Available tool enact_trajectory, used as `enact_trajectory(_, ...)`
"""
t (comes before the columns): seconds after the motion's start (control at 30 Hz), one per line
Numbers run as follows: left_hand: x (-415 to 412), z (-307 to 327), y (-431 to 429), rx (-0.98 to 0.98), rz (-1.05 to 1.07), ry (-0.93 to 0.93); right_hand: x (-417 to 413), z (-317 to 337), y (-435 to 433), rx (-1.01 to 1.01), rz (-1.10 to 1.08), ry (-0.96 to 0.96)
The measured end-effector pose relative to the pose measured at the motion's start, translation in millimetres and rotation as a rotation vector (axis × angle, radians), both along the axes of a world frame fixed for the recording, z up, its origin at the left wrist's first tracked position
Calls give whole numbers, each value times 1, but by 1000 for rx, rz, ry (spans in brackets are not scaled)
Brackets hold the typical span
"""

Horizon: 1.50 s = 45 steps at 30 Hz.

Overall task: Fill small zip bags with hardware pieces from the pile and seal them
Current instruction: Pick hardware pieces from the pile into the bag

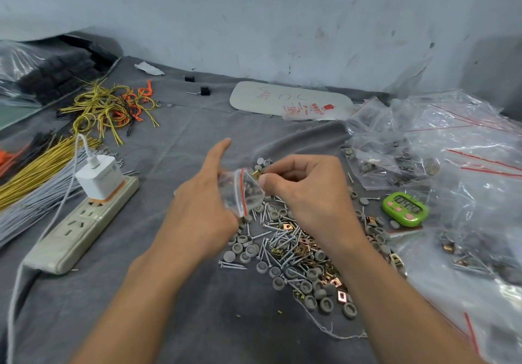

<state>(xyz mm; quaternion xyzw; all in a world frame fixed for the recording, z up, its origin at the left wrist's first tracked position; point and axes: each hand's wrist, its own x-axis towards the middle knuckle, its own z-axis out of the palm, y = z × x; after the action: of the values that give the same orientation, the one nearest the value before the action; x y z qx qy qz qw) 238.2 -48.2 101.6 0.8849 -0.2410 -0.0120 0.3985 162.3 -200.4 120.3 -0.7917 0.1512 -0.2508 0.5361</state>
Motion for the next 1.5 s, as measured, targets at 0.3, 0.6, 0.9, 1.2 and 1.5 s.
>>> enact_trajectory(0.3,11,-1,7,-245,37,73,20,-6,-4,-145,-48,-41)
enact_trajectory(0.6,21,7,22,-416,244,68,67,-35,-9,-548,135,564)
enact_trajectory(0.9,25,9,24,-354,316,-22,93,-28,-3,-659,125,618)
enact_trajectory(1.2,19,12,23,-336,325,1,95,-37,-6,-614,-45,584)
enact_trajectory(1.5,20,11,24,-313,314,4,103,-35,-13,-802,56,701)
